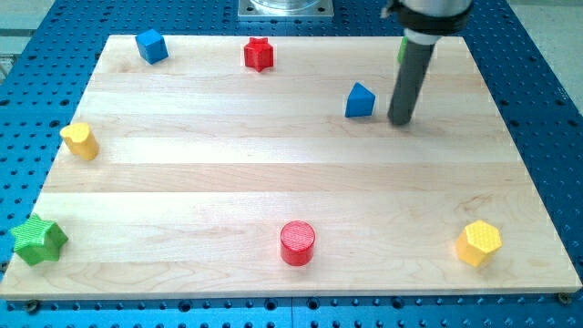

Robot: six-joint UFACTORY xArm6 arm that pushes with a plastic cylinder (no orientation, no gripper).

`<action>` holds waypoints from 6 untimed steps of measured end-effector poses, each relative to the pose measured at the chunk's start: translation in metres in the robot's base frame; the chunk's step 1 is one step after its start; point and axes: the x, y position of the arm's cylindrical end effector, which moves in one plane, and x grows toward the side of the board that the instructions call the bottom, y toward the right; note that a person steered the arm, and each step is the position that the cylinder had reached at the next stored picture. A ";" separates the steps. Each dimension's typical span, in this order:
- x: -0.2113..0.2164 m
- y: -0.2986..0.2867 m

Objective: Move triangle towards the left

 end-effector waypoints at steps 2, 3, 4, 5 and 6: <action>-0.004 -0.134; -0.007 -0.149; -0.013 -0.212; -0.005 -0.257; 0.008 -0.264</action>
